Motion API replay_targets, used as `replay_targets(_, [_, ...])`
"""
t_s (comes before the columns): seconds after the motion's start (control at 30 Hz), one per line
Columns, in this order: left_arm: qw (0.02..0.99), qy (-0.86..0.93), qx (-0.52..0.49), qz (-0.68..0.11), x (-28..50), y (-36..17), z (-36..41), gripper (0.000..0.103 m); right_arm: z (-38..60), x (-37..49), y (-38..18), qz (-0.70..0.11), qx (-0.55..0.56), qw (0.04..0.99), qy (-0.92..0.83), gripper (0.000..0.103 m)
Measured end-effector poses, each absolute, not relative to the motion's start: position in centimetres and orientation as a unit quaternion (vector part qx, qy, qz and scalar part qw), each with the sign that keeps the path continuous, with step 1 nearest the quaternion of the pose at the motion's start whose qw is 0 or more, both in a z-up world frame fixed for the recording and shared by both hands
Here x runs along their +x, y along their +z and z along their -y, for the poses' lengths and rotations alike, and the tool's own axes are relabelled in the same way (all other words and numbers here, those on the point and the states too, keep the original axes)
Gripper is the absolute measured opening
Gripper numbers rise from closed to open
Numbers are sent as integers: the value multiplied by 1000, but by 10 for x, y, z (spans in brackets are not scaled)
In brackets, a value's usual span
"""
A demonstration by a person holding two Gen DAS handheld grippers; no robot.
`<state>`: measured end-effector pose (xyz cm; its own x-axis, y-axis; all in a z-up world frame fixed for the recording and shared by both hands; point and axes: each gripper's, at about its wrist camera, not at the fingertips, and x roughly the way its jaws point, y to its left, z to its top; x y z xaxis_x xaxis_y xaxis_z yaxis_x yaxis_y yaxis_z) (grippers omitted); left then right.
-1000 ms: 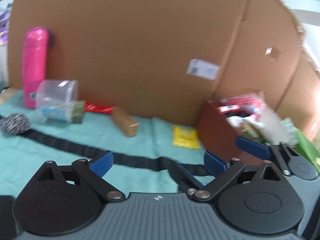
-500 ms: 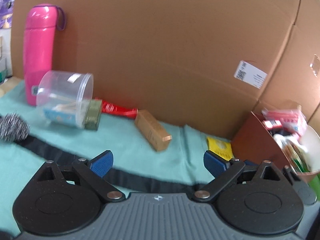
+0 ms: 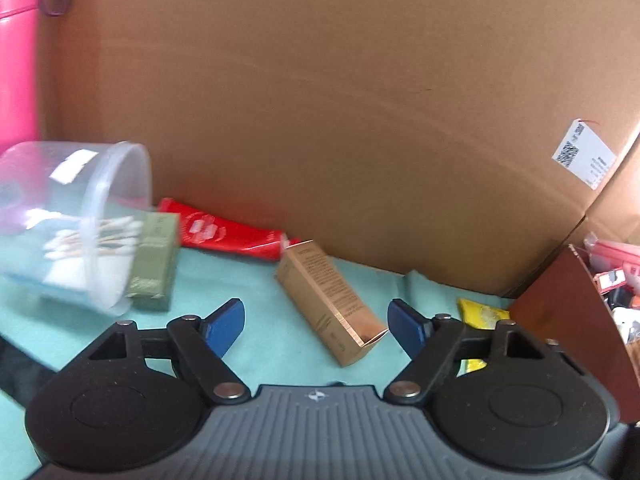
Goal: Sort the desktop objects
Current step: 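Lower the left tool onto the gold-brown box and close it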
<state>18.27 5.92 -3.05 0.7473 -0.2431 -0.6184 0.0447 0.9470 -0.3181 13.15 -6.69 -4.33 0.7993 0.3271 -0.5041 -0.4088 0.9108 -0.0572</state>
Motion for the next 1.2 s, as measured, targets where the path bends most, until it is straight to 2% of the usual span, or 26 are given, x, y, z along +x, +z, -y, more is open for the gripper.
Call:
replay_targets(0.07, [921, -88, -145, -349, 188, -32, -58, 77, 62, 138, -47, -253, -91, 943, 196, 82])
replay_targets(0.17, [912, -92, -156, -369, 195, -40, -59, 68, 57, 145, -49, -264, -96, 939, 200, 76])
replay_targets(0.27, [908, -101, -177, -366, 195, -45, -64, 67, 54, 148, -51, -272, -97, 936, 201, 66])
replay_targets(0.33, [908, -105, -178, -366, 193, -44, -64, 63, 50, 150, -53, -282, -103, 932, 202, 54])
replay_targets(0.4, [903, -119, -187, -368, 192, -45, -64, 53, 48, 149, -53, -283, -108, 930, 208, 35])
replay_targets(0.47, [898, -132, -192, -373, 190, -45, -63, 46, 46, 145, -53, -277, -113, 929, 217, 28])
replay_targets(0.57, [897, -140, -186, -377, 186, -43, -61, 42, 45, 137, -52, -274, -119, 930, 215, 24])
replay_targets(0.73, [884, -162, -191, -395, 181, -41, -55, 41, 53, 122, -51, -273, -121, 932, 204, 23])
replay_targets(0.87, [883, -180, -158, -404, 182, -36, -41, 42, 56, 96, -48, -269, -166, 929, 191, 22])
replay_targets(0.97, [880, -195, -129, -414, 180, -36, -29, 25, 63, 72, -45, -268, -177, 928, 189, 20])
replay_targets(1.2, [889, -189, -90, -407, 173, -35, -20, 26, 72, 51, -47, -276, -161, 933, 167, 22])
